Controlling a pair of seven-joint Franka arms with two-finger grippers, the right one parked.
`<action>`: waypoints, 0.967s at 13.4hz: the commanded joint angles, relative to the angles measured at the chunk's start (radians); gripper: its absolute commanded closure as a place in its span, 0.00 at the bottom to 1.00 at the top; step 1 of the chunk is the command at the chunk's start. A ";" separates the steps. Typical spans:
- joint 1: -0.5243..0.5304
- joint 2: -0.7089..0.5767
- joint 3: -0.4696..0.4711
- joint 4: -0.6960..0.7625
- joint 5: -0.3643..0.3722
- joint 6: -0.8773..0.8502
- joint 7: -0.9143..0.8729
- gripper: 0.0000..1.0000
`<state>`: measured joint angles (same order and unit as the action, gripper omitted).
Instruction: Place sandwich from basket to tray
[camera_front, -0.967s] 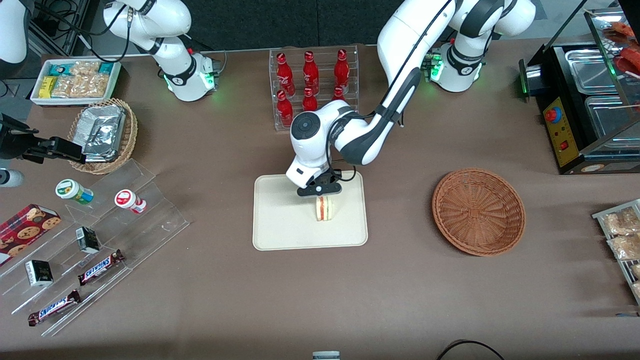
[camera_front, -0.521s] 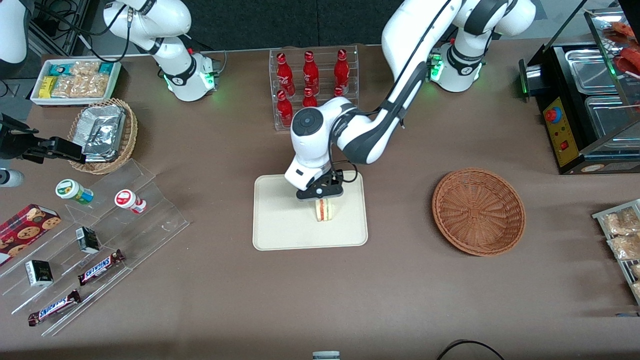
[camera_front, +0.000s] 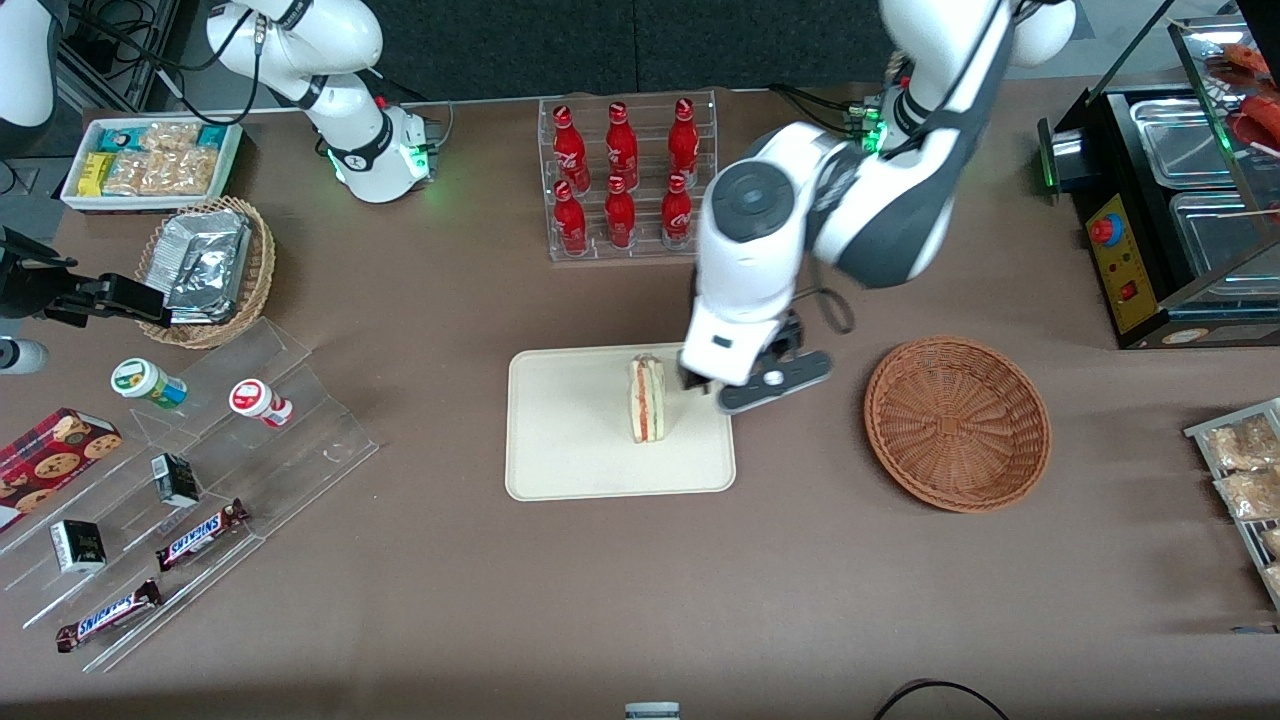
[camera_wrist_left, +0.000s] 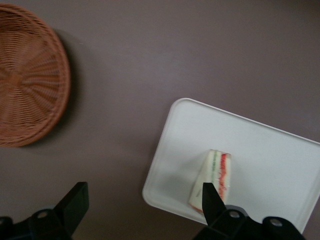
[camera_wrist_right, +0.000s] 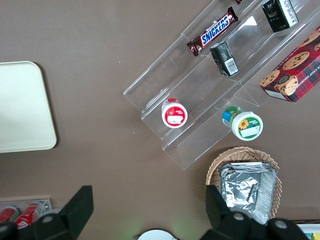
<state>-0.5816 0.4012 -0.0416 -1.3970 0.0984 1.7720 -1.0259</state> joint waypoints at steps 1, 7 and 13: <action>0.086 -0.097 -0.007 -0.036 -0.005 -0.115 0.083 0.00; 0.334 -0.326 -0.009 -0.158 -0.014 -0.299 0.487 0.00; 0.525 -0.484 -0.007 -0.304 -0.081 -0.304 0.874 0.00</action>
<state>-0.1010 -0.0050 -0.0352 -1.6143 0.0322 1.4584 -0.2323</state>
